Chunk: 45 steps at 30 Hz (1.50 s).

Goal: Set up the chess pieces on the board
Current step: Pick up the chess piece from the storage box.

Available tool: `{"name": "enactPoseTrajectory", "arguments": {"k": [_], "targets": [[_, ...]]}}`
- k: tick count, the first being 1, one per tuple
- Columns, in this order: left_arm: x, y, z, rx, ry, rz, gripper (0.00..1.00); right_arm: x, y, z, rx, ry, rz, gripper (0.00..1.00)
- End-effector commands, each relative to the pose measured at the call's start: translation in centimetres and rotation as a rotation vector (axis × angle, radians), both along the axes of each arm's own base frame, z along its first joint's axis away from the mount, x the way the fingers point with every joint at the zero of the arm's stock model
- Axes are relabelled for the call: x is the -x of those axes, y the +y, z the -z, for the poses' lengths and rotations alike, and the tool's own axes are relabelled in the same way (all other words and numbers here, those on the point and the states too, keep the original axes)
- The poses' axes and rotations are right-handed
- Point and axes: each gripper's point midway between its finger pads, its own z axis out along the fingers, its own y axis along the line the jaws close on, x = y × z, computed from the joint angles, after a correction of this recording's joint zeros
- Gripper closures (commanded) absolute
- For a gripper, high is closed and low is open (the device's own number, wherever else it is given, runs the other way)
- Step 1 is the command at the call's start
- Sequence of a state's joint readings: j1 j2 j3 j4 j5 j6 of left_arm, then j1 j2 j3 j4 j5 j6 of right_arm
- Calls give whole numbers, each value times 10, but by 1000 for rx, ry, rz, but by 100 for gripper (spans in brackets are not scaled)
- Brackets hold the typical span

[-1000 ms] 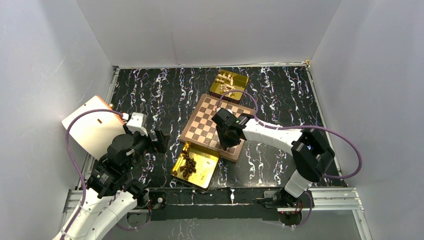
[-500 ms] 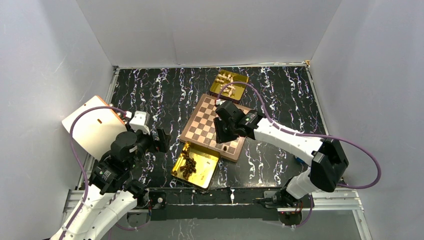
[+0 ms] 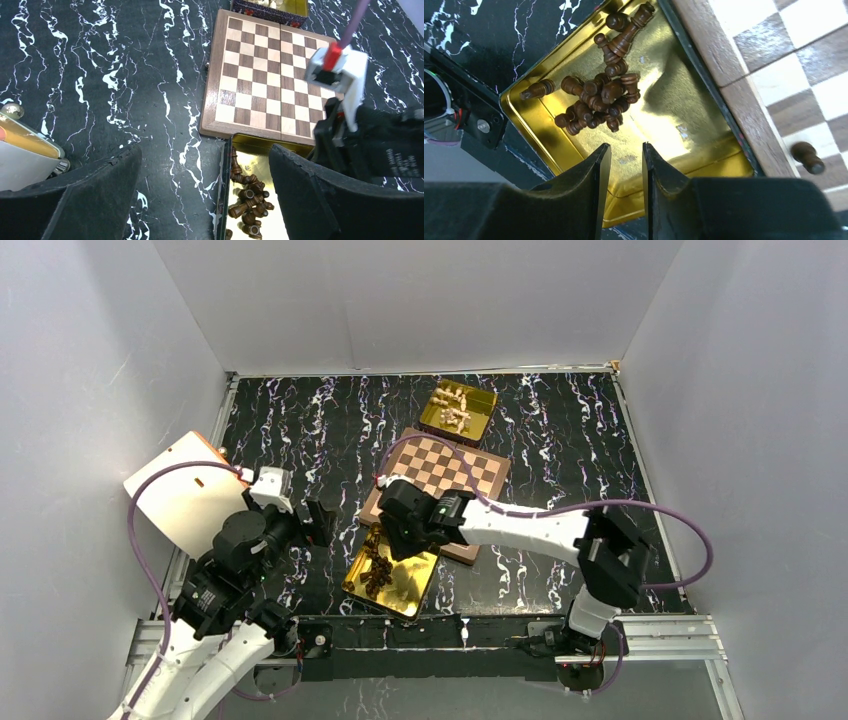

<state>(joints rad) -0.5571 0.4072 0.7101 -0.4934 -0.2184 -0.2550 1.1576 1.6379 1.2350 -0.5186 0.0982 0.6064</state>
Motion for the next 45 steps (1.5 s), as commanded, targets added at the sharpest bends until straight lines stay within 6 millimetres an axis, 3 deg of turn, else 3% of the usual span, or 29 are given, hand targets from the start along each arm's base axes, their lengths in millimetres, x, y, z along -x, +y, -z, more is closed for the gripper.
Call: {"name": "enactPoseTrajectory", "arguments": {"k": [1,11,21,25,31,45], "targets": [[-1,11,-5,-4,-37,-46,6,-10,36,-10,-64,-46,9,61],[3,20,-12,14,-75,-83,6,-9,63,17,-11,-39,-32,61],[5,22,-13,24,-88,-89,6,-1,60,40,34,-6,-53,65],[6,22,-14,27,-89,-88,6,-1,58,44,48,-19,-52,74],[5,20,-12,25,-81,-79,6,-5,55,24,14,-61,-37,83],[1,16,-2,2,-42,-70,6,-19,19,-44,-25,-151,1,83]]}}
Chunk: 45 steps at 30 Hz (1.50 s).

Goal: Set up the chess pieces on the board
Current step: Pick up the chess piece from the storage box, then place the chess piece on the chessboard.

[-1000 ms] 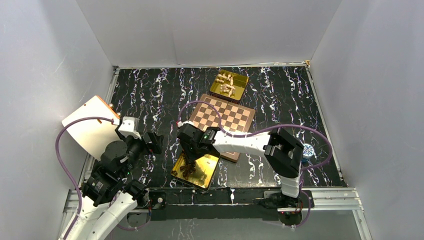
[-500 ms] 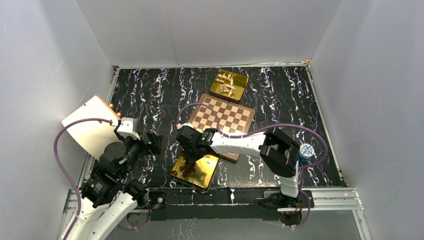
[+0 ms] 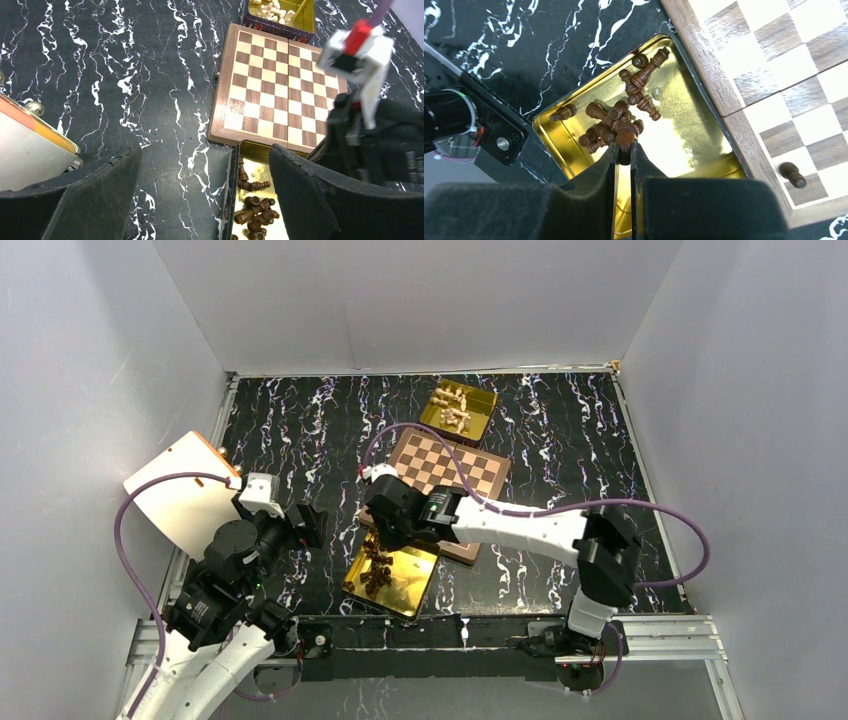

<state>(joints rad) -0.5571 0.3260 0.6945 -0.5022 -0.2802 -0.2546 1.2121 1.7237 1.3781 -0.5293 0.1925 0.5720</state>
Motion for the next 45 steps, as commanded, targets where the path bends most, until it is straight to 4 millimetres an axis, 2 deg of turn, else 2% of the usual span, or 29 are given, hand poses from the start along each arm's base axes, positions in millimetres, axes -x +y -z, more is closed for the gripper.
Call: {"name": "enactPoseTrajectory", "arguments": {"k": [1,12,18,29,45], "targets": [[-4,0,5,-12,17,-10,6,-12,-21,-29,-16,-44,40,83],[-5,-1,6,-10,18,-8,6,-55,-124,-43,64,-75,277,83],[-5,-3,6,-13,21,3,6,-71,-164,-27,102,-44,361,83],[-4,0,4,-7,8,-8,6,-81,-174,12,113,31,390,83],[-4,-1,3,-3,5,-7,6,-85,-172,35,143,73,395,83]]}}
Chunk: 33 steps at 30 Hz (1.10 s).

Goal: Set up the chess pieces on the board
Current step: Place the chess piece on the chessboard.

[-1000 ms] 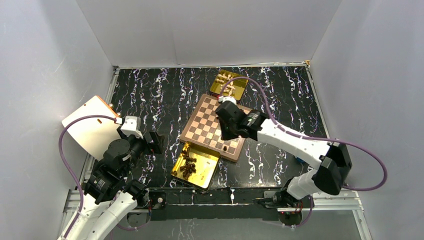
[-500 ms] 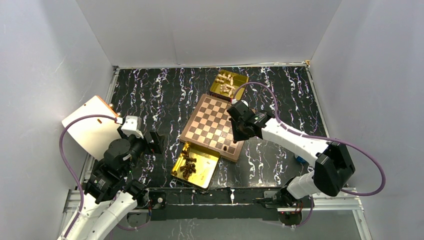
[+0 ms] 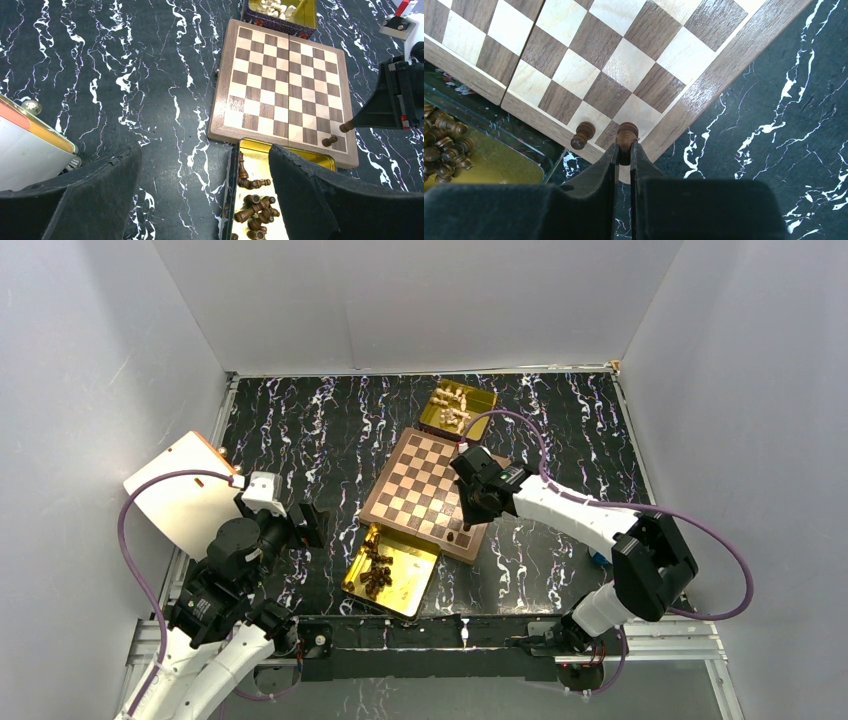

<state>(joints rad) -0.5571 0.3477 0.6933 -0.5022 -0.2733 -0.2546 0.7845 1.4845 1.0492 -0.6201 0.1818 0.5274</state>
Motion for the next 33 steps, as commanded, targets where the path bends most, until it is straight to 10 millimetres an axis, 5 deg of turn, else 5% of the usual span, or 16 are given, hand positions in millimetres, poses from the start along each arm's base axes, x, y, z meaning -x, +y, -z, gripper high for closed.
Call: {"name": "enactPoseTrajectory", "arguments": {"k": [1,22,33], "targets": [[-2,2,-2,7,-15,-14,6,-9,3,-3,-13,-19,13,83],[-2,-1,0,5,-4,-4,6,-11,6,8,-6,16,10,81],[-2,-1,0,7,-4,-1,6,-13,5,2,-9,9,18,66]]}}
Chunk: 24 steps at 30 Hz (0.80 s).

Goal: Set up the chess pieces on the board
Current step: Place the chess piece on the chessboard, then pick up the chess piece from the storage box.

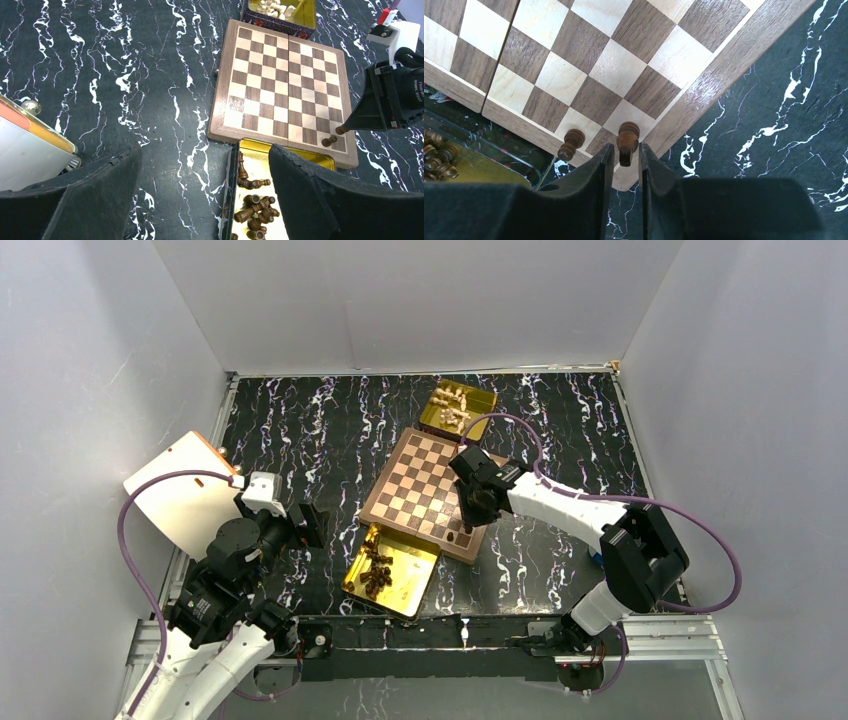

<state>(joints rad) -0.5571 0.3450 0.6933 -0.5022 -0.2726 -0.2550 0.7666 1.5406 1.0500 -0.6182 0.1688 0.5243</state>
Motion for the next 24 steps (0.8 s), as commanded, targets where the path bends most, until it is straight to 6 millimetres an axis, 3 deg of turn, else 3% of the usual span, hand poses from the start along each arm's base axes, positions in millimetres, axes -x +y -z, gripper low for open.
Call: {"name": "enactPoseTrajectory", "arguments": {"k": [1,7,14,24], "targets": [[-2,-1,1,4,-1,-2,6,-11,9,-17,-40,-40,8,64],[-2,-1,1,4,0,-1,6,-15,12,-43,-67,-73,16,58],[-2,-1,1,4,0,1,6,-13,21,-76,-156,-104,-3,60],[-2,-1,1,5,-2,-4,6,12,58,-90,-326,-73,-76,64]]}}
